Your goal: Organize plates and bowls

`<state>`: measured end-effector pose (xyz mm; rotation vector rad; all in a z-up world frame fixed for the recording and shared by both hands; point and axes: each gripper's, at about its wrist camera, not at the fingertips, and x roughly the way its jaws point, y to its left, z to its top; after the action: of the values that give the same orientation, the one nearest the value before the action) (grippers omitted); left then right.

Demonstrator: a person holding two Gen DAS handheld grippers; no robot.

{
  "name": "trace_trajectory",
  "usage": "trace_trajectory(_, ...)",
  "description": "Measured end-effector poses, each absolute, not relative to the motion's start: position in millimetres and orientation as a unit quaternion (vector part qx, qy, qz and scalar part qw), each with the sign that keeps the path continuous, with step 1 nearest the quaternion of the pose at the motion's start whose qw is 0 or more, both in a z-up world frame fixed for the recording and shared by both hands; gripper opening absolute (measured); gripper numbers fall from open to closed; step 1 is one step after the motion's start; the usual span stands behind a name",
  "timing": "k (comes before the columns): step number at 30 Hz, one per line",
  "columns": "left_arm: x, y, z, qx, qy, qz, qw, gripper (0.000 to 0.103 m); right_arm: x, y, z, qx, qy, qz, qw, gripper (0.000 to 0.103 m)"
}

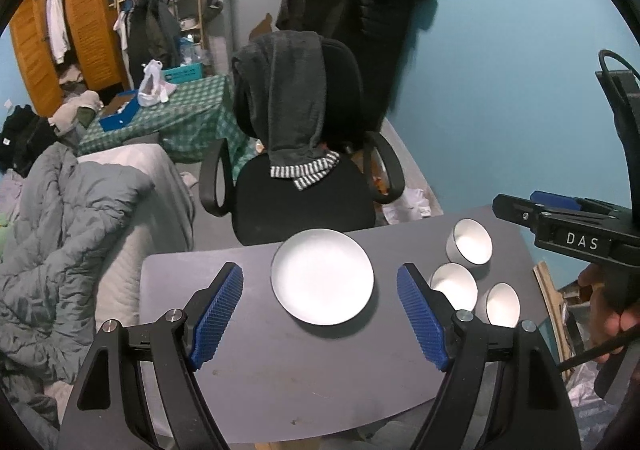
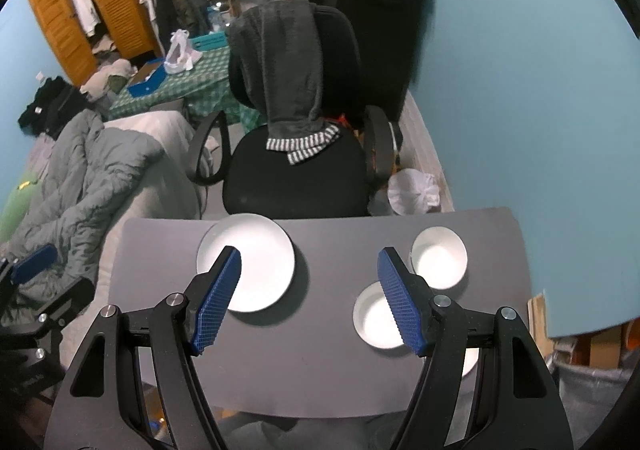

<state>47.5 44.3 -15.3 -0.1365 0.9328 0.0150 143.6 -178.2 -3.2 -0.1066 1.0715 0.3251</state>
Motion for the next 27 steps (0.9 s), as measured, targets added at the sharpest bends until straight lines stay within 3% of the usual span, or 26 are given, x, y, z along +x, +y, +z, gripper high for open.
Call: trace_trajectory(27,64,1,-15,-0.062,0.457,-0.080,0.883,0.081,119,-244,2,0.011,0.513,0.063,0.856,0.070)
